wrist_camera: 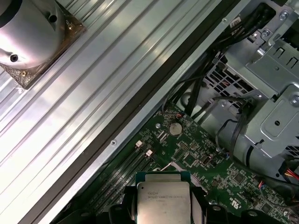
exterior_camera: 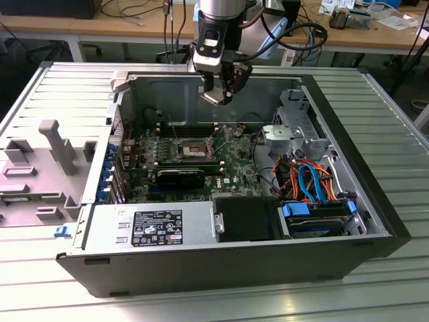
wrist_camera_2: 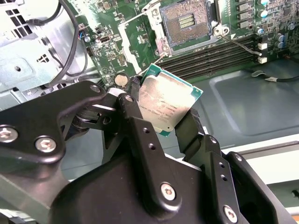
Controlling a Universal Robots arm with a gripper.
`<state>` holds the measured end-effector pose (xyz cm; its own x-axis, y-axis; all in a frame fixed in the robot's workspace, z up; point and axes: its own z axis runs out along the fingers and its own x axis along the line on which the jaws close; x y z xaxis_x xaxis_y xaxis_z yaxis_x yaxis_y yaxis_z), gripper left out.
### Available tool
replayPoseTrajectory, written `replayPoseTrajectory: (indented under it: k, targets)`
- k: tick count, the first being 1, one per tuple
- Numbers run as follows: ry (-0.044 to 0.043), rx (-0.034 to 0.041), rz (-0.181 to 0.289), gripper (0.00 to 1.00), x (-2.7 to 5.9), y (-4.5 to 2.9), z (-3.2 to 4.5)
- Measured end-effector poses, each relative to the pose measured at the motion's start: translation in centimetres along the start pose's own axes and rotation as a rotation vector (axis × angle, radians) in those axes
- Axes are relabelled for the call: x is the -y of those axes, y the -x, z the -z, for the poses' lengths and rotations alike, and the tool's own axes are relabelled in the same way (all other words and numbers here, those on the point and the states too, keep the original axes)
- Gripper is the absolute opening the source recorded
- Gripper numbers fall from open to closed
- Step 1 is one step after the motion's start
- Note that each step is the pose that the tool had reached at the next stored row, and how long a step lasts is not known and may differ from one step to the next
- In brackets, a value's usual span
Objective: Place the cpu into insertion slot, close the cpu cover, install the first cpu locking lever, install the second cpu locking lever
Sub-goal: 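Place the cpu into insertion slot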
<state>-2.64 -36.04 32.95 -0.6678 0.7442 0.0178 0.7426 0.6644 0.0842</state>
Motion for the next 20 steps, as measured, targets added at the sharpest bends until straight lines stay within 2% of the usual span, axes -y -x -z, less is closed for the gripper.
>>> replayPoseTrajectory:
  k: [20]
  targets:
    - [0.0005, 0.0026, -0.030, 0.55, 0.00, 0.00, -0.01]
